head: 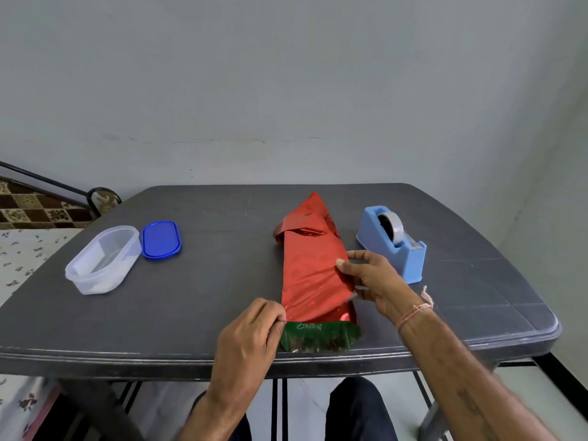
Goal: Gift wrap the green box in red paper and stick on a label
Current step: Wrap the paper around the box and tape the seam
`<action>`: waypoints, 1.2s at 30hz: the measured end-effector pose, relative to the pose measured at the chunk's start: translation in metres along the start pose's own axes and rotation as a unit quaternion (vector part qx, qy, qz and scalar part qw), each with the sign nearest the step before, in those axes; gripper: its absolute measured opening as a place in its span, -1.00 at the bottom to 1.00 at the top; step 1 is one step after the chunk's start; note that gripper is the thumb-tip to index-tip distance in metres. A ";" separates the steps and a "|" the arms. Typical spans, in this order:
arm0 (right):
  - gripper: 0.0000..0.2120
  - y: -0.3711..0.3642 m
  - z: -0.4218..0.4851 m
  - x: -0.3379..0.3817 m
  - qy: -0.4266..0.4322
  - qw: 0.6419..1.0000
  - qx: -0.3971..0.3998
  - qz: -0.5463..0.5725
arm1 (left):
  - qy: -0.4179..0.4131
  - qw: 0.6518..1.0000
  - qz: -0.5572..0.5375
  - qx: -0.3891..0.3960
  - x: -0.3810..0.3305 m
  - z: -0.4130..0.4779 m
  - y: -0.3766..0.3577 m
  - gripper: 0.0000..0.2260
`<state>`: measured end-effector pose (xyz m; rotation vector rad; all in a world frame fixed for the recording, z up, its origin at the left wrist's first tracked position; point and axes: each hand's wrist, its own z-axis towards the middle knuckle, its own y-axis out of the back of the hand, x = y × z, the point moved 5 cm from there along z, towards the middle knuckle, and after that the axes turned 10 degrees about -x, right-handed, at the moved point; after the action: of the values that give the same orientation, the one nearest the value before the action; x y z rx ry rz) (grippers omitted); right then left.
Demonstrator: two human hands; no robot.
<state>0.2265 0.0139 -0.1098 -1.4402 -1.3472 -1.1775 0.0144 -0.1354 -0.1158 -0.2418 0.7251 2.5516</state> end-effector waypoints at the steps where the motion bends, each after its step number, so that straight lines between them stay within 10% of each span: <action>1: -0.68 0.000 0.000 0.000 -0.001 1.000 -0.001 0.002 | -0.024 1.000 0.007 0.002 -0.003 -0.002 0.000 -0.85; 5: -0.67 0.000 0.001 -0.003 -0.004 1.000 -0.005 0.005 | -0.074 0.996 -0.002 0.039 -0.009 -0.009 0.001 -0.84; 12: -0.68 0.000 0.006 -0.009 -0.008 1.000 -0.006 0.011 | 0.234 0.960 -0.145 0.046 0.034 0.064 -0.032 -0.77; 16: -0.68 0.003 0.006 -0.010 -0.007 1.000 0.004 -0.001 | 0.207 0.944 -0.109 0.233 0.040 0.089 -0.084 -0.41; 23: -0.54 -0.012 0.033 0.016 0.043 0.999 -0.014 -0.028 | 0.168 0.938 0.011 0.302 0.047 0.092 -0.102 -0.22; 32: -0.50 -0.025 0.073 0.001 0.030 0.995 -0.051 -0.076 | 0.385 0.903 -0.177 0.069 0.122 0.119 -0.112 -0.75; 36: -0.53 -0.024 0.079 -0.003 0.036 0.995 -0.039 -0.084 | 0.400 0.894 -0.147 0.139 0.155 0.142 -0.144 -0.74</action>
<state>0.2102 0.0917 -0.1317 -1.3461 -1.4070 -1.3910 -0.0559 0.1090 -0.1055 -1.2424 1.2153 1.9690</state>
